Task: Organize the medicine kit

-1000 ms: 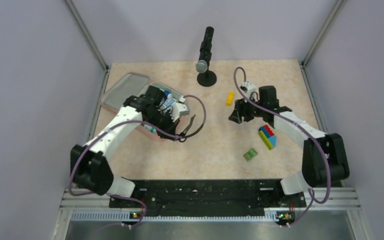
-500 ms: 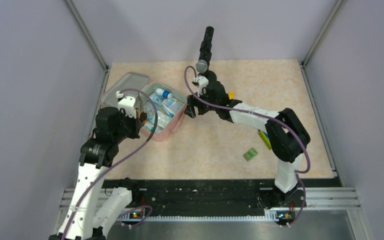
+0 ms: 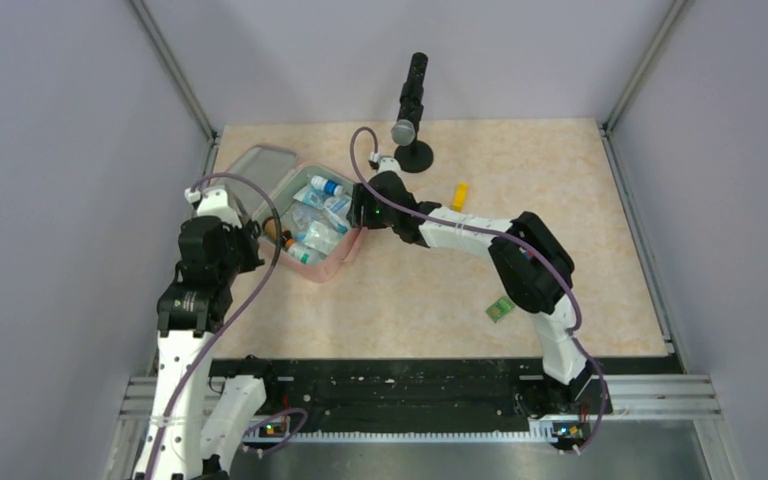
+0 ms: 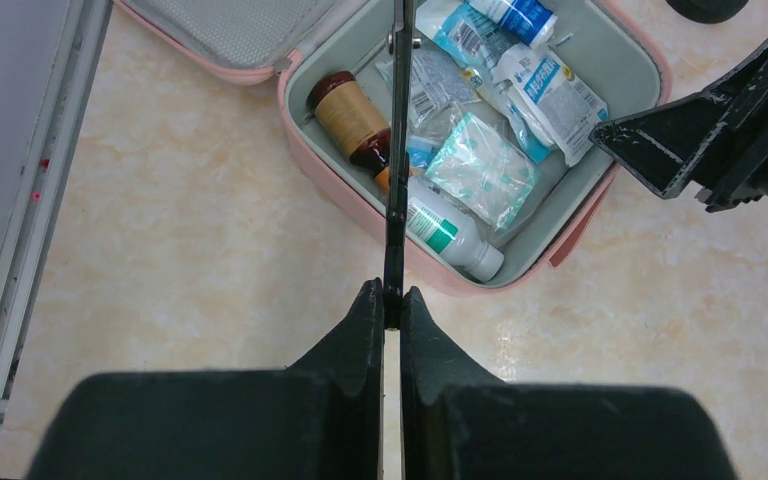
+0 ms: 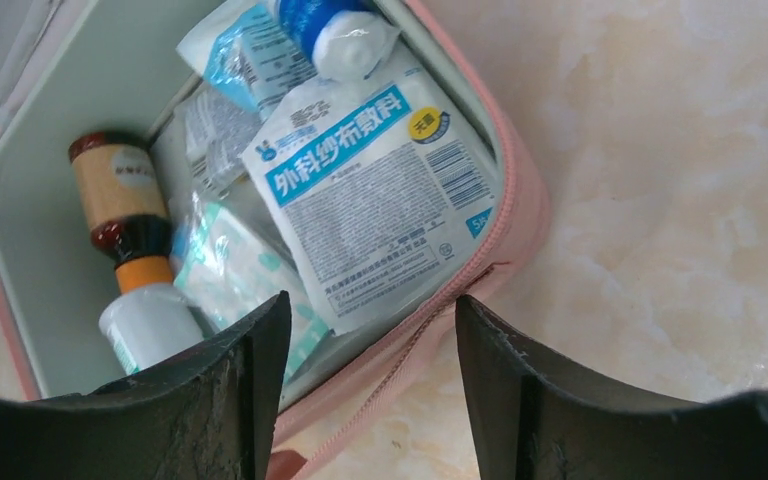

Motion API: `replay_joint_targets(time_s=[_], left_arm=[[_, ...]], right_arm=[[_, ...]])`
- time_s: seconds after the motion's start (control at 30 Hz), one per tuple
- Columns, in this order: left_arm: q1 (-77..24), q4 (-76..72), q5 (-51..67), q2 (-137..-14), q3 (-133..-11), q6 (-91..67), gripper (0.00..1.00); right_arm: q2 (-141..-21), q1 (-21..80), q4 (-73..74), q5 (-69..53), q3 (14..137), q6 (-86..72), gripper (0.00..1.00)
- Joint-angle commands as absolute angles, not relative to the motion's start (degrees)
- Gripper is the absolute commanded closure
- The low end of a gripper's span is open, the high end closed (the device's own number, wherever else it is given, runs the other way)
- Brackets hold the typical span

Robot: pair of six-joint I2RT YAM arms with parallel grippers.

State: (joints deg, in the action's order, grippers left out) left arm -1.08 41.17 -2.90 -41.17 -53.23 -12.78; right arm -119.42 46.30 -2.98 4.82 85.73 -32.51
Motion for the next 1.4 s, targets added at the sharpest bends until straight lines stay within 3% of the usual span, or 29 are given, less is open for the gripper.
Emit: replay_joint_targets(time_s=[0.0,0.3,0.67,0.77,0.93,1.07,1.37], left_arm=[[-0.4,38.4,-3.2,-40.5,-53.9,-13.8,1.00],[1.6,31.9,-3.9,-42.2,-54.9,-10.4,1.00],[1.8,29.0,5.8,-46.5,-52.1,-14.1,1.00],[1.8,28.6,6.3,-48.2,-51.4,-15.5,1.00],[1.8,26.2,7.9,-53.5,-50.7,-16.9,1.00],[2.1,24.0,9.5,-60.7,-53.5,-19.4,1.00],[8.5,26.6,20.2,-75.9,-61.0,-15.9,1.00]], right_arm=[[-122.8,47.8,2.1,14.4,88.8,-38.2,0.40],[-109.8,46.0,0.5,16.5,71.2,-28.8,0.48],[-91.8,30.5,-7.0,6.2,50.4,-6.5,0.53],[-89.9,27.8,-7.8,4.9,49.4,-1.8,0.50],[-85.1,27.1,-2.5,-10.3,52.9,6.7,0.34],[-81.0,27.1,4.3,-21.2,57.2,9.3,0.32],[-77.6,27.2,9.2,-24.3,57.6,10.9,0.30]])
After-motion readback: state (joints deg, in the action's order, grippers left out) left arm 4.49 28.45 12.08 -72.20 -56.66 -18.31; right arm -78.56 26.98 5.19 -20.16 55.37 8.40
